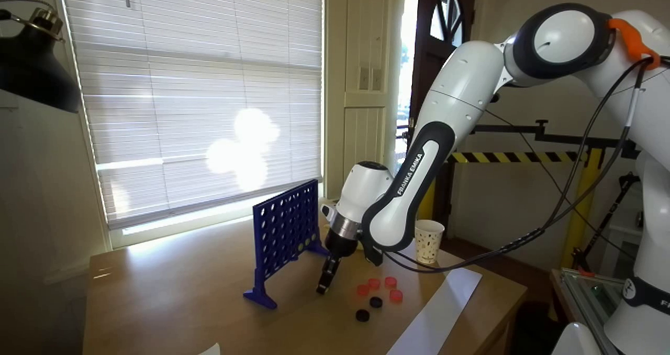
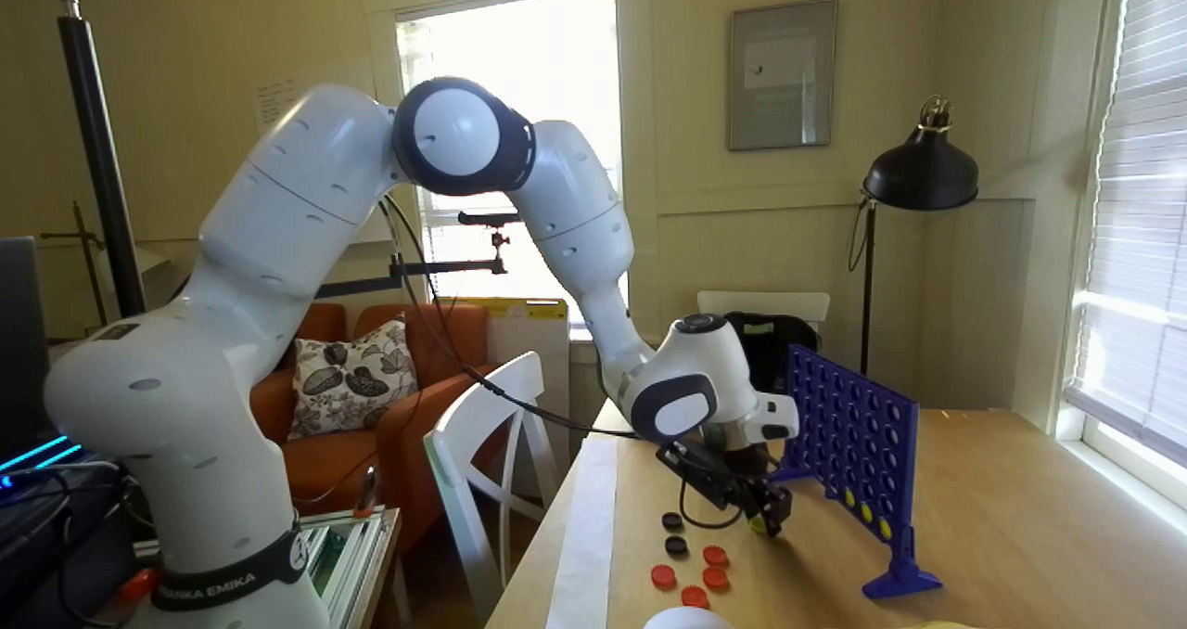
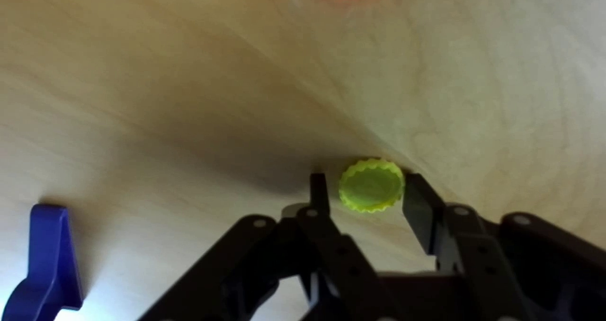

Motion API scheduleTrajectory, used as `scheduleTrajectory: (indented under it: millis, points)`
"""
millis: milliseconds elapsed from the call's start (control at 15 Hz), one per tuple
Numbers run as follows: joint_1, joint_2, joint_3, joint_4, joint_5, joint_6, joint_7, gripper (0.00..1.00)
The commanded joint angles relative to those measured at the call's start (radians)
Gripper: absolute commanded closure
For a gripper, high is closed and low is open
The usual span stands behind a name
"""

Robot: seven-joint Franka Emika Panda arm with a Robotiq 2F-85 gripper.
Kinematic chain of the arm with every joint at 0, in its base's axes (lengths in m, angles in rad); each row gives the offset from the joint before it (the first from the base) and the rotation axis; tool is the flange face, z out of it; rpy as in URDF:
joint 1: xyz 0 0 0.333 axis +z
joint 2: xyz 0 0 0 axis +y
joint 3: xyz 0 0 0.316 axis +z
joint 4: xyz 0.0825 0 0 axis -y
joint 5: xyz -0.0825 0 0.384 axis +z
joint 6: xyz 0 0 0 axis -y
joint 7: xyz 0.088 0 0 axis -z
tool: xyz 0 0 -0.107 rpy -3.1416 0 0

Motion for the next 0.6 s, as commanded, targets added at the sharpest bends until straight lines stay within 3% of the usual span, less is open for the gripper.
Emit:
scheduleTrajectory:
  millis: [0,533]
  points:
    - [-0.021,0.006,0.016,-0.007,-0.028,0.027,0.025,0.54]
    - [-0.024,0.012,0.024,0.001,-0.029,0.036,0.024,0.54]
